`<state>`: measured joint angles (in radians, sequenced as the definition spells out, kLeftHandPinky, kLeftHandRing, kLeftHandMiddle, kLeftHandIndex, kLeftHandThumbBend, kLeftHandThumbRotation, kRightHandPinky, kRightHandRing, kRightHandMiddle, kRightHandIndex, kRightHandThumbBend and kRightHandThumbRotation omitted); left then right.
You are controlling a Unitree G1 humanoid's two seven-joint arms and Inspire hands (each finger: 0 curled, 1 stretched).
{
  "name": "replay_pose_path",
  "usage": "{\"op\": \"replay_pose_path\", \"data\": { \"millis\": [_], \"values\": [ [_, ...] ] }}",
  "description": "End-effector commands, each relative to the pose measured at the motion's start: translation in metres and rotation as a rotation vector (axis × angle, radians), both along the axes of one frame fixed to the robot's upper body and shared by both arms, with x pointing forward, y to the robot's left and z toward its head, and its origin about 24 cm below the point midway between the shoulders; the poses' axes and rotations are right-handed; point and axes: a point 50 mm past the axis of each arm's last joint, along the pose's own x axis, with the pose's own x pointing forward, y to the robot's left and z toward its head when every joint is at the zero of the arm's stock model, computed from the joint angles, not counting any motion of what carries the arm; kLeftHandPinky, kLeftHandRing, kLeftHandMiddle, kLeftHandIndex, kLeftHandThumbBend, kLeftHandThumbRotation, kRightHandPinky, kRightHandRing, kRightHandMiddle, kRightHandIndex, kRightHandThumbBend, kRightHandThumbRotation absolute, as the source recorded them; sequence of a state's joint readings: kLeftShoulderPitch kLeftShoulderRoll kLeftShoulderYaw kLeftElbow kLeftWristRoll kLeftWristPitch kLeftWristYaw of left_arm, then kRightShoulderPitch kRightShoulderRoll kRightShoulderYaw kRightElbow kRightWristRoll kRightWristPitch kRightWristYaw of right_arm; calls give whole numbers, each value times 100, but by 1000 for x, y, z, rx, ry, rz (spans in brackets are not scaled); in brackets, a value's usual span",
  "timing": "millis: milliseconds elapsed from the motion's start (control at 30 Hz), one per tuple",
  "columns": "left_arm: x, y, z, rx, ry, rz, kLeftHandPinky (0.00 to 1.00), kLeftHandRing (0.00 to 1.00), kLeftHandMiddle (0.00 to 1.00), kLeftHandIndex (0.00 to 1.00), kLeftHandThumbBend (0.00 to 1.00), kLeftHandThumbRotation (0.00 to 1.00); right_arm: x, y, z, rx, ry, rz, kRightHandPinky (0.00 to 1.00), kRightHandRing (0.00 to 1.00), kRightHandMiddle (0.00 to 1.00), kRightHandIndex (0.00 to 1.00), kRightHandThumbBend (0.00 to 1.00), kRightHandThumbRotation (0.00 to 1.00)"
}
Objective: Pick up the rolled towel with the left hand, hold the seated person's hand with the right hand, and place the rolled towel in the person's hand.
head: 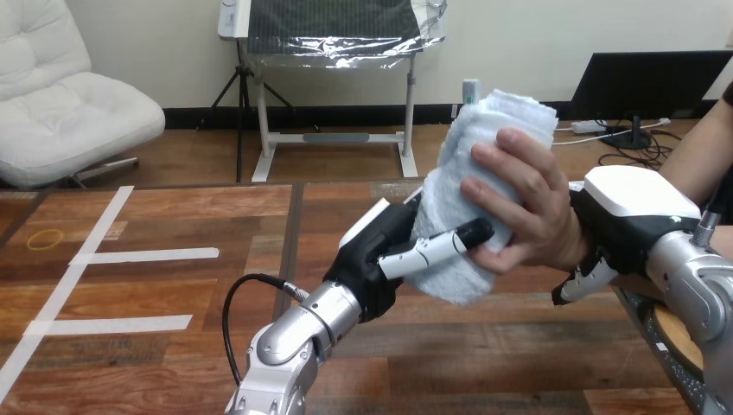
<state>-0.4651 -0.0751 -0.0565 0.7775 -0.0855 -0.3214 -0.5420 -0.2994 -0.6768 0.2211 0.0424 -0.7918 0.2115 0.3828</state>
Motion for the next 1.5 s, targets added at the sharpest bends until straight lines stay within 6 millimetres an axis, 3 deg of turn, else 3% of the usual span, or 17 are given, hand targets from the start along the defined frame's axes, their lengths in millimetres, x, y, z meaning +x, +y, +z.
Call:
{"op": "replay_pose_path", "data": {
  "millis": [0,400,833,1467],
  "values": [
    [13,-1,20,-12,-88,-29,89,92,91,95,73,41,2,5,17,19,-78,25,85,90,92,88,79,0],
    [13,3,18,-40,-69,-40,82,88,88,92,72,42,2,5,17,40,-72,27,85,92,93,89,79,0],
    [13,8,17,-51,-73,-37,84,89,89,93,70,43,-2,9,20,54,-72,38,85,92,93,89,80,0],
    [8,26,19,-77,-157,58,81,87,88,94,78,62,-21,15,36,130,-133,76,84,92,93,89,80,0]
  ]
}}
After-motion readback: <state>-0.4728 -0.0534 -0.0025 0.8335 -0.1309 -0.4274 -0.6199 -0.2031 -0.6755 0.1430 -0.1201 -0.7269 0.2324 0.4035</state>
